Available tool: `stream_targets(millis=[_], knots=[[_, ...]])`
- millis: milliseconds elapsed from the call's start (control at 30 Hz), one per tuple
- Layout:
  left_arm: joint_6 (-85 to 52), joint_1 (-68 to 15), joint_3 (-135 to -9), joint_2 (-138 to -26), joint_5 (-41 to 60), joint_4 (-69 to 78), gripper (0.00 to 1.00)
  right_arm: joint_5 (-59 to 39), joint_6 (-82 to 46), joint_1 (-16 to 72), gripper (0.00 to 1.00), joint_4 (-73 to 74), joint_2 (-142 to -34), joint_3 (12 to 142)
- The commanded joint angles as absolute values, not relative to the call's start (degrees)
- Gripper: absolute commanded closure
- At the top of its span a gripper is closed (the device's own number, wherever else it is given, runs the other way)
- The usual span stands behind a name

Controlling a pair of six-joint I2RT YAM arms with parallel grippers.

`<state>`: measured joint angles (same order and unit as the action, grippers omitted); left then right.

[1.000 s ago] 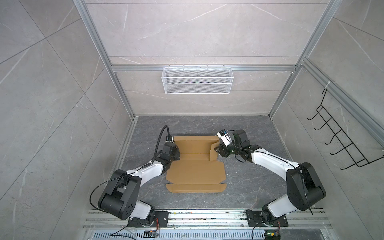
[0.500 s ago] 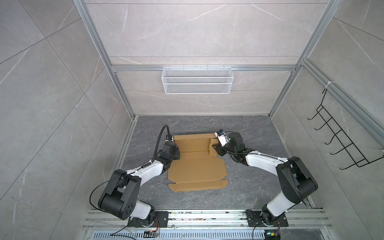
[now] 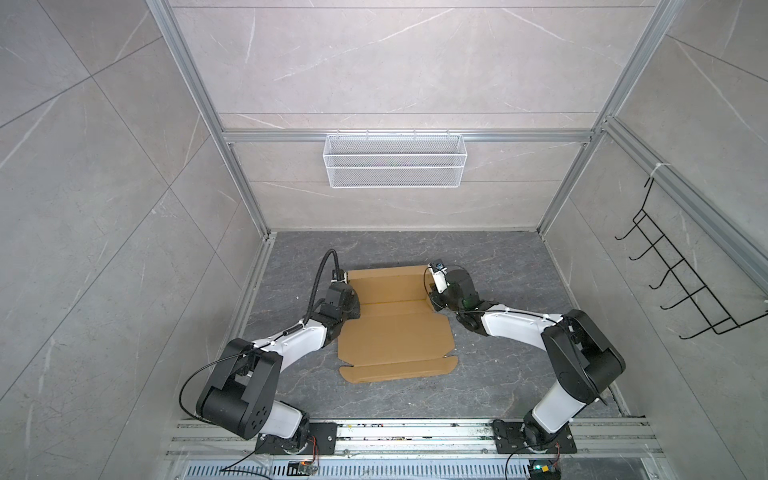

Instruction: Fold the paper box

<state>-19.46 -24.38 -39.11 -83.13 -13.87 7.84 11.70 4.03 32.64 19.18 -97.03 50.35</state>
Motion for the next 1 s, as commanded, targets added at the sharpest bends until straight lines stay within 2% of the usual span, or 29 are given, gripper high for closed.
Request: stream_targets(millis=[0, 267, 567, 667, 967], knots=[[-17.9, -24.6, -41.1, -82.1, -13.2, 5.5, 1.00, 21.4, 4.8, 34.7, 0.81, 19.2, -98.4, 52.3], [-18.7, -24.7, -43.1, -80.2, -12.6, 1.8, 1.00, 38.3, 4.3, 38.4, 0.88, 13.2, -100.3, 56.8], [-19.5, -24.7, -44.6, -78.9, -11.4, -0.3, 1.00, 46.2, 4.6, 40.8, 0.98, 11.2, -100.7, 58.0], [-19.5, -24.6, -44.4, -79.1, -11.2, 0.1, 1.00, 46.9, 3.8, 41.1, 0.98, 10.0, -101.0, 58.5], [-19.5, -24.7, -44.1, -84.0, -10.4, 3.8, 1.00, 38.7, -4.8, 41.1, 0.74, 10.7, -100.6, 55.7]])
